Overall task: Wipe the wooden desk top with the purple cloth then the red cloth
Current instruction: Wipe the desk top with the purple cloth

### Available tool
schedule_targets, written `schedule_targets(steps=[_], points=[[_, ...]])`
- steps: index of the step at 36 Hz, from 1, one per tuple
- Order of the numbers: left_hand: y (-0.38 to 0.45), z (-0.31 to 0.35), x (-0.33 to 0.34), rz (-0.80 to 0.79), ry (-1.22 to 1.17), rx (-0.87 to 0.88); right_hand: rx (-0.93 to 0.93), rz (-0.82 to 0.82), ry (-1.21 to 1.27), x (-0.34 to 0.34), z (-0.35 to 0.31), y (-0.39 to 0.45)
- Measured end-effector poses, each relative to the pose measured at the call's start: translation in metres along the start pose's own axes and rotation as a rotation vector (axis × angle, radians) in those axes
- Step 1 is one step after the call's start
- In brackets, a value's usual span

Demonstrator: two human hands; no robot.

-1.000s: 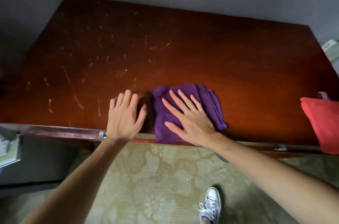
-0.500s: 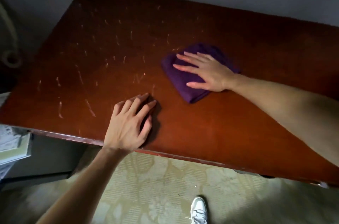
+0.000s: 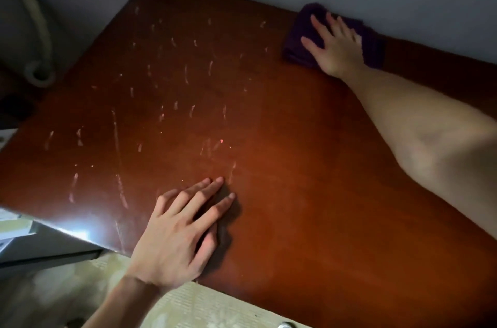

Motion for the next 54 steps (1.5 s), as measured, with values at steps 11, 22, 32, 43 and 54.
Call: schedule_targets(steps=[11,22,32,43,54], points=[[0.0,0.0,-0.002,0.017,0.043,0.045,0.06,-0.005,-0.026,0.009,-0.043,-0.063],[-0.006,0.005,-0.002,0.362,-0.057,0.015,-0.047,-0.015,-0.066,0.025,-0.141,-0.235],[-0.032,-0.076,-0.044,0.426,-0.098,-0.136,-0.217,0.021,-0.075,0.035,-0.209,-0.379],[-0.027,-0.146,-0.055,0.12,0.106,-0.031,-0.692,-0.16,-0.114,0.022,-0.175,-0.332],[-0.026,-0.148,-0.047,0.092,0.085,-0.083,-0.688,-0.085,-0.096,0.028,-0.138,-0.179]])
Point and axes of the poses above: each hand's wrist, its own y-axis towards the middle knuckle, its own x-axis out of the palm, z = x × y, the point moved 1 cm from there along y, towards the middle knuckle, and after that the axes turned 6 degrees about z, right-handed, at the moved point
